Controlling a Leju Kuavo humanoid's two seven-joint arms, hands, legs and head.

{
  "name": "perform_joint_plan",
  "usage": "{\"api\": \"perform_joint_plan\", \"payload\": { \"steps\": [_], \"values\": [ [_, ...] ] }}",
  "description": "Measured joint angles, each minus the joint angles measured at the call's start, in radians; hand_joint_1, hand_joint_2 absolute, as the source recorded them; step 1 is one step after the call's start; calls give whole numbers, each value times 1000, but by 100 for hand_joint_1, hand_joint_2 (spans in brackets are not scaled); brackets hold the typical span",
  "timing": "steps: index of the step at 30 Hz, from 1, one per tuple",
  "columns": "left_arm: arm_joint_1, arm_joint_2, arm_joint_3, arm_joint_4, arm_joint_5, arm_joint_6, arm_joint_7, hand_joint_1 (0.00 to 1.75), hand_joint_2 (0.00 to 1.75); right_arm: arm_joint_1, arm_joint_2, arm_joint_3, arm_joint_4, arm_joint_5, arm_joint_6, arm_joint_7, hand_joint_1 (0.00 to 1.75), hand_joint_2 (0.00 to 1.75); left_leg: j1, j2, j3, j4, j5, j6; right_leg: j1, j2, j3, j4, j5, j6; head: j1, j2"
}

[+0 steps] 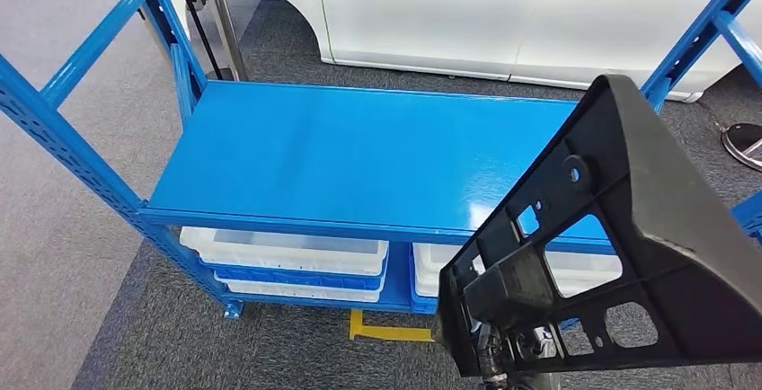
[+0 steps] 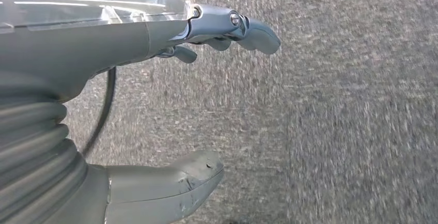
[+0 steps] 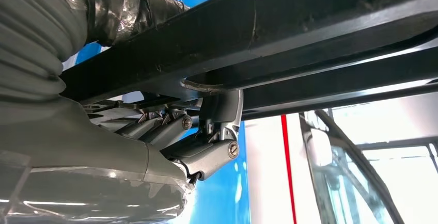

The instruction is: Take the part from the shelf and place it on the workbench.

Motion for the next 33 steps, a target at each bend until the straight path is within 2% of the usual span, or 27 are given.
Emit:
{"api": "perform_joint_plan", "payload": {
  "steps": [2,3,6,7,8,9,10,11,12,13,16,18,19,21,22,23,24,25,27,28,29,31,32,33],
  "values": [
    [0,2,2,0,0,0,0,0,175,3,10,-8,-1,1,4,0,175,175,1,0,-6,11,-10,-10,-9,-4,8,-28,14,4,0,0],
    [0,2,2,0,-1,0,1,0,175,3,16,-11,-1,1,7,0,175,175,1,-1,-18,37,-31,-17,-15,-6,10,-40,22,6,0,0],
    [1,4,3,0,-7,0,2,0,175,6,28,-19,-1,6,14,-1,175,175,19,-2,-90,208,-129,-43,-27,-9,2,-48,34,13,0,0],
    [2,5,5,0,-9,0,3,0,175,7,31,-21,-1,8,16,0,175,175,26,-2,-106,252,-142,-52,-31,-9,-2,-45,35,17,0,0],
    [3,7,6,0,-11,0,3,0,175,7,33,-23,-1,11,18,0,175,175,34,-2,-106,262,-134,-62,-37,-10,-6,-42,36,22,0,0],
    [3,9,8,0,-13,-1,4,0,175,8,35,-25,-1,13,20,0,175,175,42,-1,-87,231,-108,-72,-44,-10,-10,-36,34,29,0,0],
    [3,11,9,0,-15,-1,4,0,175,8,37,-27,-1,14,23,0,175,175,51,1,-51,167,-72,-84,-51,-9,-13,-27,31,38,0,0],
    [2,12,9,0,-17,-2,4,0,175,8,39,-29,-1,15,26,-1,175,175,57,2,-12,101,-50,-95,-56,-9,-19,-16,26,49,-1,0],
    [2,12,9,0,-19,-4,4,0,175,8,40,-31,-1,13,30,-1,175,175,59,0,16,53,-34,-97,-59,-8,-24,-5,21,59,-1,0],
    [2,12,10,0,-21,-6,5,0,175,8,41,-32,-1,10,35,-2,175,175,60,-2,30,24,-33,-93,-57,-8,-29,6,17,67,-2,0],
    [1,11,13,0,-27,-9,5,0,175,8,43,-35,-1,-10,55,-6,175,175,57,-8,21,23,-43,-54,-54,-4,-38,21,15,82,-1,0],
    [1,12,17,0,-29,-11,6,0,175,9,43,-38,-1,-22,66,-7,175,175,56,-5,16,23,-39,-35,-58,-3,-54,54,-10,88,-1,0],
    [1,12,20,0,-31,-12,6,0,175,9,43,-39,-1,-27,71,-7,175,175,55,-2,13,22,-36,-29,-59,-3,-73,98,-39,90,-1,0],
    [1,13,24,0,-34,-15,6,0,175,9,43,-41,-1,-38,82,-7,175,175,48,6,8,23,-34,-23,-57,-2,-132,225,-104,91,-1,0],
    [2,13,26,0,-36,-16,6,0,175,9,43,-42,-1,-42,85,-7,175,175,44,11,7,23,-33,-21,-55,-2,-156,276,-121,89,-1,0],
    [2,13,27,0,-37,-18,6,0,175,9,43,-43,-1,-45,88,-7,175,175,40,16,6,23,-33,-20,-52,-2,-166,297,-118,85,-1,0],
    [1,13,27,0,-38,-18,7,0,175,10,43,-44,-1,-48,90,-7,175,175,35,22,7,23,-34,-19,-48,-3,-156,278,-96,77,-1,0],
    [1,13,28,0,-39,-19,8,0,175,10,43,-45,-1,-51,93,-7,175,175,31,28,9,23,-35,-17,-42,-5,-130,224,-61,66,-1,0],
    [0,13,28,0,-41,-20,9,0,175,9,43,-47,-1,-55,100,-7,175,175,24,42,13,22,-37,-15,-26,-32,-67,93,-7,38,-1,0],
    [0,12,29,0,-41,-20,10,0,175,9,44,-47,-1,-55,103,-8,175,175,23,50,14,21,-37,-17,-19,-43,-48,51,5,28,-1,0],
    [0,12,29,0,-42,-20,10,0,175,9,45,-48,-1,-55,105,-8,175,175,22,58,13,20,-36,-19,-13,-50,-43,31,6,21,-1,0],
    [-2,13,31,0,-43,-21,10,0,175,11,47,-50,-2,-58,107,-9,175,175,22,74,14,17,-35,-26,-12,-36,-44,18,14,19,0,0],
    [-3,14,33,-1,-45,-20,10,0,175,12,49,-52,-2,-59,109,-9,175,175,22,72,15,20,-40,-30,-16,-28,-40,7,20,21,0,0],
    [-4,16,34,-1,-47,-20,10,0,175,13,51,-54,-2,-60,112,-9,175,175,22,60,10,35,-53,-34,-21,-21,-35,-5,27,21,-1,0]
  ]
}}
